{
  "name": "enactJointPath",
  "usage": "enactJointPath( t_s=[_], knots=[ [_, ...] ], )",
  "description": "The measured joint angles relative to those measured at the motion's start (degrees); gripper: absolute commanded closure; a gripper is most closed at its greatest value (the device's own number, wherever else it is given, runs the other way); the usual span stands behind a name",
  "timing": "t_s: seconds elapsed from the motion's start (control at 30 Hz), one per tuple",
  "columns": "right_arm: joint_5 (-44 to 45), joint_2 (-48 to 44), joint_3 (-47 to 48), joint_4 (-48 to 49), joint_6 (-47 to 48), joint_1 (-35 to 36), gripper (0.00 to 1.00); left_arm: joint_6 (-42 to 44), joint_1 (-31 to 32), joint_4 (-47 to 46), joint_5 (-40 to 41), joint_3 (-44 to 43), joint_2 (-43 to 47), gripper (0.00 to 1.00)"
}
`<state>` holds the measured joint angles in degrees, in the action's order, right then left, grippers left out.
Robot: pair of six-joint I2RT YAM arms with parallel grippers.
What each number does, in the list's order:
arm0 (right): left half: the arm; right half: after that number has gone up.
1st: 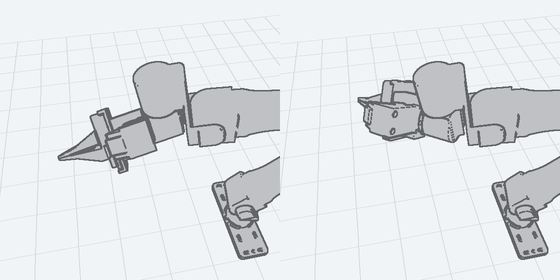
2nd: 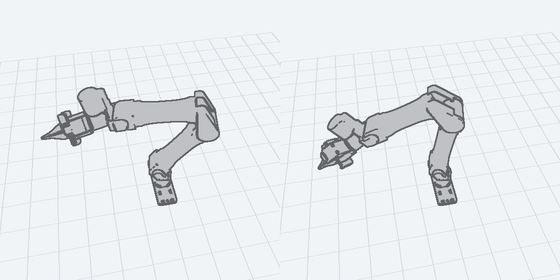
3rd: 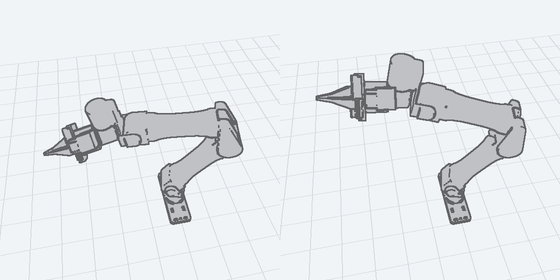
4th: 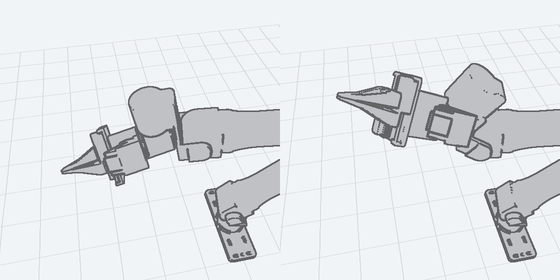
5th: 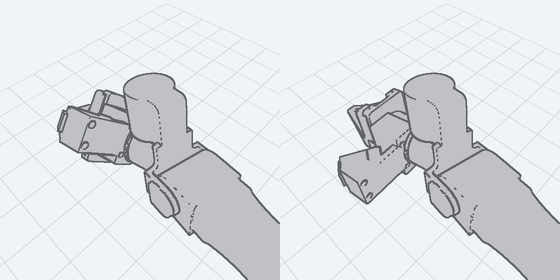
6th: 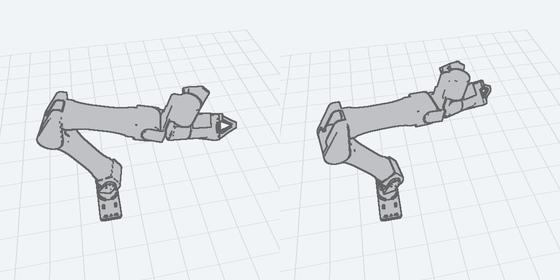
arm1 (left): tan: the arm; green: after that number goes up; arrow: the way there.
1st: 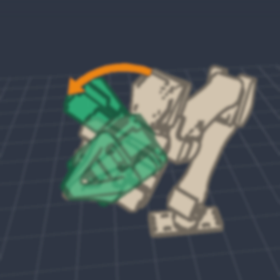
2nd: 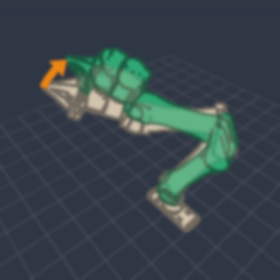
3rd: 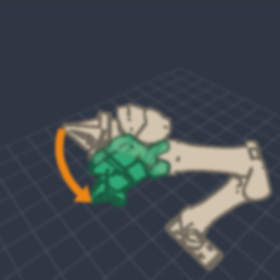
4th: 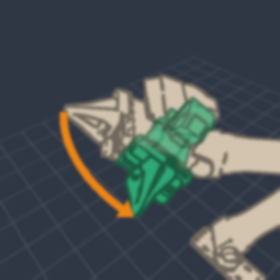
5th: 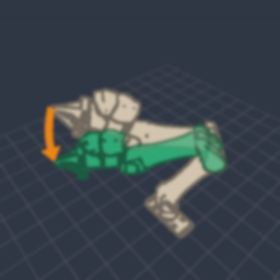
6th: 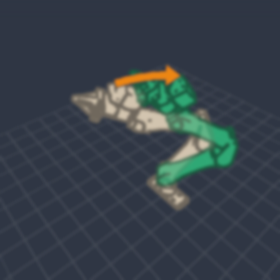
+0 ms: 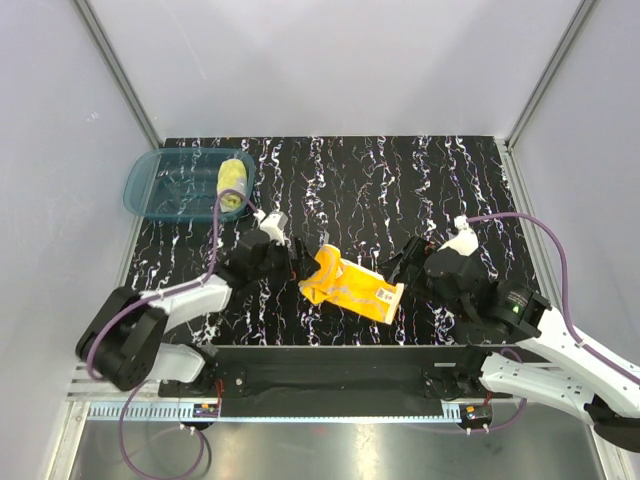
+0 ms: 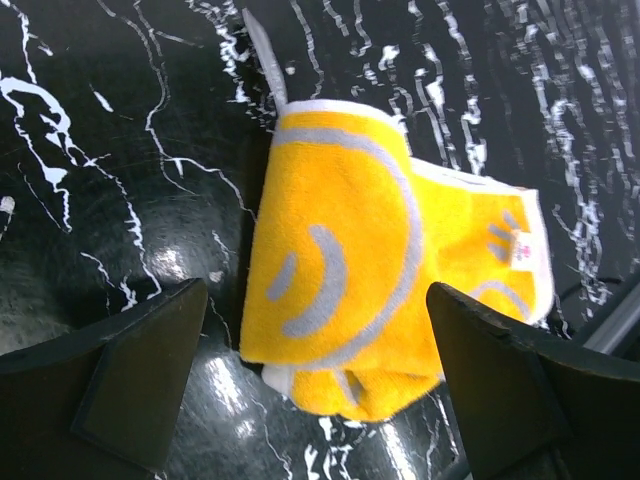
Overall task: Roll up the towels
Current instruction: Roll the towel
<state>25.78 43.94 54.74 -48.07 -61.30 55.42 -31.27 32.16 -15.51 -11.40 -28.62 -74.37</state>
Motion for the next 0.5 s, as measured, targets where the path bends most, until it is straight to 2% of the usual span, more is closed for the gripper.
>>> enactJointPath(
  t_s=[0.2,0.27,0.5],
  knots=[
    [0.0,-0.9,-0.1,0.2,-0.1,0.0,0.05,-0.3,-0.4,-1.2,-1.6,-1.2,-9.8,0.01],
    [0.0,-1.8,-0.2,0.0,-0.3,0.0,0.05,-0.5,-0.4,-2.4,-2.5,-1.7,-10.6,0.02],
    [0.2,-3.9,-0.8,-1.2,-0.9,0.0,0.05,-0.8,-0.4,-4.3,-8.9,-1.7,-12.7,0.24]
  ],
)
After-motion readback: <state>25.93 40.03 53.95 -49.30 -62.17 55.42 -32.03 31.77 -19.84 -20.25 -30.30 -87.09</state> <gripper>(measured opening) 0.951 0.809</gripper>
